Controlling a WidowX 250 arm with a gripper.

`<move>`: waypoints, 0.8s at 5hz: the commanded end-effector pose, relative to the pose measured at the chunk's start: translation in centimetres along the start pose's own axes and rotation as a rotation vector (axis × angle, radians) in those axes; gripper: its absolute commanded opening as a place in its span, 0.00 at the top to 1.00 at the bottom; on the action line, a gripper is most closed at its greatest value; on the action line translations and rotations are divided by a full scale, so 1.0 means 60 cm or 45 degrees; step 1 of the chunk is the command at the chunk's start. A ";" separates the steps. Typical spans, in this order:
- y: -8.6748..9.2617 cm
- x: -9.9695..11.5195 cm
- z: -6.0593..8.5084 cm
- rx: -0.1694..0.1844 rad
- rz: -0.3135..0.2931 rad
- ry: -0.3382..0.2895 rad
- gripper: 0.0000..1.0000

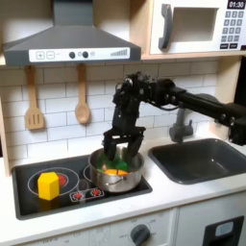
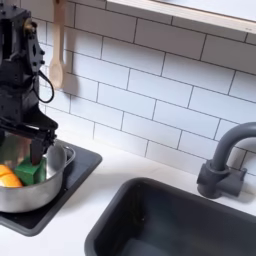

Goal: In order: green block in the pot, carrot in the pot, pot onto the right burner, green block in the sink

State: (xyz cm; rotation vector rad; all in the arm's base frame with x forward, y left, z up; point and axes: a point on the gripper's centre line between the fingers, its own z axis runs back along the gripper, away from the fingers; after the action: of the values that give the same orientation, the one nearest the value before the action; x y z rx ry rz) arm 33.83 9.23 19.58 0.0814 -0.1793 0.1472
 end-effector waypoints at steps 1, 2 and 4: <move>-0.004 0.000 -0.010 -0.012 -0.004 0.015 0.00; -0.006 0.002 -0.014 -0.016 -0.008 0.016 0.00; -0.005 0.010 -0.026 -0.019 -0.018 0.019 0.00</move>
State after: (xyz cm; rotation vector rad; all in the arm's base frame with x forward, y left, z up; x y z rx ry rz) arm 34.56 9.19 17.63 0.0606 -0.1498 0.1326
